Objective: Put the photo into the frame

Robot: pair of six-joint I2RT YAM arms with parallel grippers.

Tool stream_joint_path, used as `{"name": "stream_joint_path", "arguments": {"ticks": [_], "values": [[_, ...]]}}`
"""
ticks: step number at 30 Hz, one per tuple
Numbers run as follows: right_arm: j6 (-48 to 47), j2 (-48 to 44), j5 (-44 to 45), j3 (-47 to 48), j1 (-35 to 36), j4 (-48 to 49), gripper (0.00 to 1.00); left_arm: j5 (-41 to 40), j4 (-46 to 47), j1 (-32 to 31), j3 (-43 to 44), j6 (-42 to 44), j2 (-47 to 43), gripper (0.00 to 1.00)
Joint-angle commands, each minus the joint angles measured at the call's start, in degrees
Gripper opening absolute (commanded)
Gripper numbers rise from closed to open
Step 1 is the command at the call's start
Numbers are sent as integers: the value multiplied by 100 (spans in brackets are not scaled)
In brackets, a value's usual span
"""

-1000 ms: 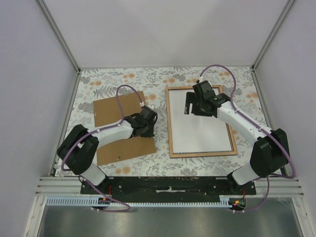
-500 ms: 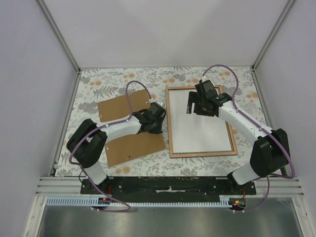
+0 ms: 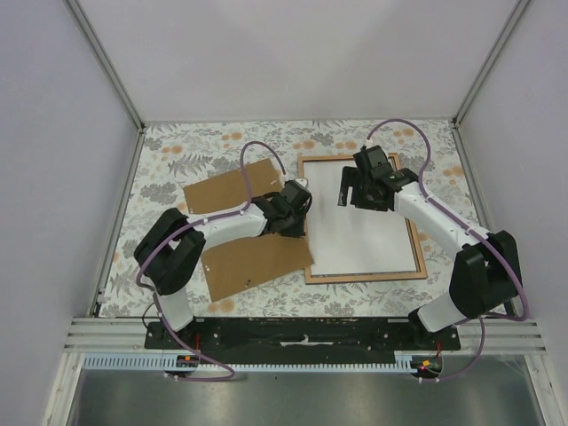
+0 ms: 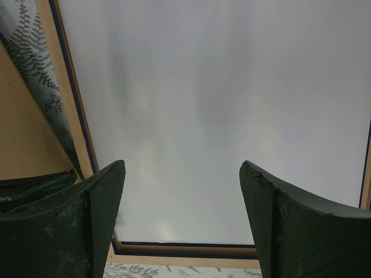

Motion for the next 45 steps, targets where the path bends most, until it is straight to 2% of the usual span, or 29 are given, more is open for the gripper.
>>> {"name": "stream_joint_path", "arguments": {"ticks": [1,11,13,16,18,19,25,30,35,45], "values": [[-67,-184,-22,-116,-17,137,87,99,164,-186,483,-280,204,2],[3,-359,-277,-441,-96,287,88,327,225,-467,1108,-465,670,2],[29,-438,-286,-556,-175,287,88,416,200,-459,1161,-421,627,22],[-14,-552,-522,-705,-228,444,89,57,42,-406,1021,-368,232,46],[-102,-605,-1083,-845,-228,786,89,-242,-186,-249,767,-403,-162,57],[-146,-605,-1408,-942,-228,988,89,-409,-266,-135,574,-438,-408,59],[-269,-413,-3325,-1548,-210,2324,88,-893,-381,1367,-1524,-948,-2358,59],[-164,-70,-4143,-1689,-193,3027,85,-947,-495,2668,-2555,-931,-3547,58],[-41,334,-4505,-1663,-175,3354,82,-385,-275,3653,-3119,-869,-3514,49],[-6,906,-4558,-1567,-26,3565,81,-138,155,4032,-3497,-790,-3426,45]]}}
